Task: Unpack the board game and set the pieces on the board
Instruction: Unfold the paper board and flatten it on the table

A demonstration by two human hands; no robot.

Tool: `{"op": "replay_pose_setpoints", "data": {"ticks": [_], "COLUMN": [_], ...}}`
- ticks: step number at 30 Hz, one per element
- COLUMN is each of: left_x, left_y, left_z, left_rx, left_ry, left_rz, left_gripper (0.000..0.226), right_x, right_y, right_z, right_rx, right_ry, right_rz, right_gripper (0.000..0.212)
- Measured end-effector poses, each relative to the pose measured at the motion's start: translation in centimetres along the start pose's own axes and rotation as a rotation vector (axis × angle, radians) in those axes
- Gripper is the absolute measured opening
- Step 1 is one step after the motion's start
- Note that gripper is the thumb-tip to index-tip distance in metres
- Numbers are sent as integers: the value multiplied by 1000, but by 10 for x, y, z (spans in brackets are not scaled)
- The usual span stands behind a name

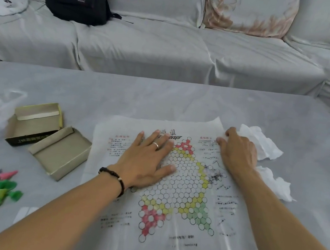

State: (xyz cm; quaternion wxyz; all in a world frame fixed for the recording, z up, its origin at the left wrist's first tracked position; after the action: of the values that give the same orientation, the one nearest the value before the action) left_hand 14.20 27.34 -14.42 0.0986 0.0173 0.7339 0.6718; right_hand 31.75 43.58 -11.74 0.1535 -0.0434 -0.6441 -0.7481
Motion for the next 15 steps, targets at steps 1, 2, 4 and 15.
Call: {"op": "replay_pose_setpoints", "data": {"ticks": [1,2,4,15], "left_x": [-1,-2,0,34], "left_y": [1,0,-4,-8], "left_z": [-4,-8,-14,20], "left_rx": [-3,-2,32,42], "left_ry": [13,33,53,-97], "left_rz": [-10,-25,-27,72], "left_gripper": [80,84,93,102], "right_x": [4,14,48,38], "right_y": [3,7,8,-54], "right_z": [-3,-10,-34,-10], "right_rx": [-42,-95,-134,275], "right_ry": [10,55,214,195], "right_rz": [-34,-64,-18,-215], "right_gripper": [29,37,43,69]}}
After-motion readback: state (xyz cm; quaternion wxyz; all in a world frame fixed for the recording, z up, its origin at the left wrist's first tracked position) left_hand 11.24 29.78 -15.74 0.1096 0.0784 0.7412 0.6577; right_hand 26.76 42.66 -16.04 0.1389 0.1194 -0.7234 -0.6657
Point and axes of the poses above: each hand's wrist, its own z-axis towards the middle knuckle, its own y-axis out of the back of the hand, x = y × z, the point moved 7 cm from there along z, towards the middle knuckle, and after that the axes turned 11 degrees about -y, right-handed, at the moved point
